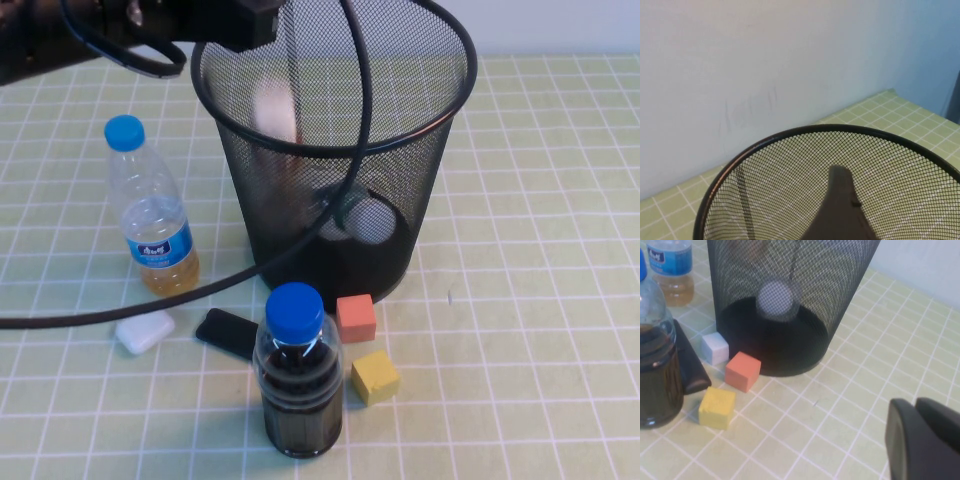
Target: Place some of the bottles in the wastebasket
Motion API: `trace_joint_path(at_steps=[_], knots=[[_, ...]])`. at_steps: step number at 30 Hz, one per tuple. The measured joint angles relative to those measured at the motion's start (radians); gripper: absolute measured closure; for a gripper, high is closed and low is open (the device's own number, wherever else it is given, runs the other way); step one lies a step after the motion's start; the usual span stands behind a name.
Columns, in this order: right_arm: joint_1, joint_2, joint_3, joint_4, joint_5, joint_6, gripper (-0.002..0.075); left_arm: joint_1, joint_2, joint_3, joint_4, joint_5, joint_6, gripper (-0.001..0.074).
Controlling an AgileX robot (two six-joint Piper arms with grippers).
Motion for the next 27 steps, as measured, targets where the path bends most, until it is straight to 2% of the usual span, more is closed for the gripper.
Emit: trace_joint_path(at_steps=[4,6,8,11,14,17,21,27], knots=[[0.0,0.0,0.0,0.0,0.03,0.011,0.0728,0.0,0.011,-0.002,0.001,0.006,-0.049,0.0268],[0.0,0.0,0.0,0.0,0.042,0.013,0.0728,0.0,0.009,-0.002,0.003,0.021,-0.059,0.0308],[0.0,0.0,0.0,-0.001,0.063,0.014,0.0728,0.0,0.0,-0.002,0.012,0.046,-0.064,0.0396],[0.0,0.0,0.0,-0.003,0.106,0.015,0.0728,0.0,-0.032,-0.002,0.052,0.098,-0.067,0.0601],[0.0,-0.002,0.0,-0.005,0.17,0.008,0.0728,0.0,-0.076,-0.002,0.12,0.17,-0.096,0.0699],[0.0,-0.023,0.01,-0.005,0.197,-0.002,0.0728,0.0,-0.132,-0.002,0.215,0.262,-0.18,0.0727],[0.0,-0.12,0.086,0.003,0.13,0.008,0.0728,0.0,-0.226,0.024,0.333,0.391,-0.29,0.0735],[0.0,-0.31,0.248,-0.014,0.012,0.085,0.0728,0.0,-0.425,0.268,0.367,0.412,-0.361,0.0736]])
